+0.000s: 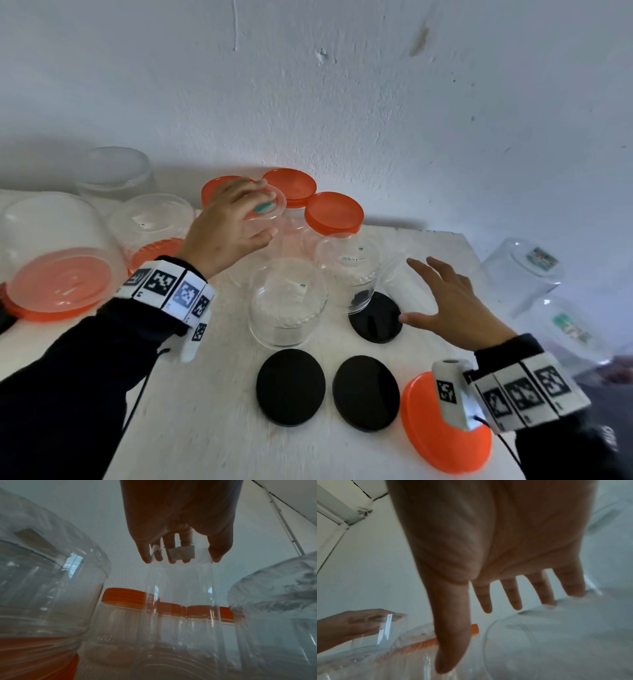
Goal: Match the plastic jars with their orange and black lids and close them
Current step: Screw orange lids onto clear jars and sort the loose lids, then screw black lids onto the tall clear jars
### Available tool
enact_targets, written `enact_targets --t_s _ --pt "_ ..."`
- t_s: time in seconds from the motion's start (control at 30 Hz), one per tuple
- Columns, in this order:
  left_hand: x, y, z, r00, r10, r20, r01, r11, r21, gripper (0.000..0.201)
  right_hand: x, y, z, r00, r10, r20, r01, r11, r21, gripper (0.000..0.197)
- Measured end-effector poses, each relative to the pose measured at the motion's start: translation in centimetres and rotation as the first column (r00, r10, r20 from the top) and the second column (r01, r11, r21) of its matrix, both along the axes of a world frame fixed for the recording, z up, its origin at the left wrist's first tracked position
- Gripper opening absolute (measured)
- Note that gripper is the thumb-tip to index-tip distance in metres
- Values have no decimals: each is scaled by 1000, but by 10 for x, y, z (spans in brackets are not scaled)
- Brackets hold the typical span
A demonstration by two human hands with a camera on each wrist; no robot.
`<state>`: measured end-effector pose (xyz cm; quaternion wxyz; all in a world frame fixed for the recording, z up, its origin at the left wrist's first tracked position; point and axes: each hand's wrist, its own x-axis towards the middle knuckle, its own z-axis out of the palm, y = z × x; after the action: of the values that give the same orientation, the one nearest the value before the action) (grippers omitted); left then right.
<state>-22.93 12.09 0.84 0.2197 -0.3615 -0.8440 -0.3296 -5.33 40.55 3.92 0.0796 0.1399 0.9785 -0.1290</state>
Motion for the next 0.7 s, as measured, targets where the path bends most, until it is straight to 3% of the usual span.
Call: enact_targets --t_s 0.17,0.43,0.53,0.7 --pt "2 -1 2 1000 -2 30 2 1000 -2 65 3 3 -8 999 -54 4 54 998 16 92" --pt "7 -9 17 987 -54 150 43 996 77 72 -1 3 -16 992 -126 -10 126 978 166 90" --pt "19 -9 31 996 -67 64 59 991 120 65 -1 4 -17 989 -143 -33 146 980 138 91" --pt "75 8 54 978 -89 -188 126 972 196 36 3 4 -12 987 -140 -72 140 990 -4 89"
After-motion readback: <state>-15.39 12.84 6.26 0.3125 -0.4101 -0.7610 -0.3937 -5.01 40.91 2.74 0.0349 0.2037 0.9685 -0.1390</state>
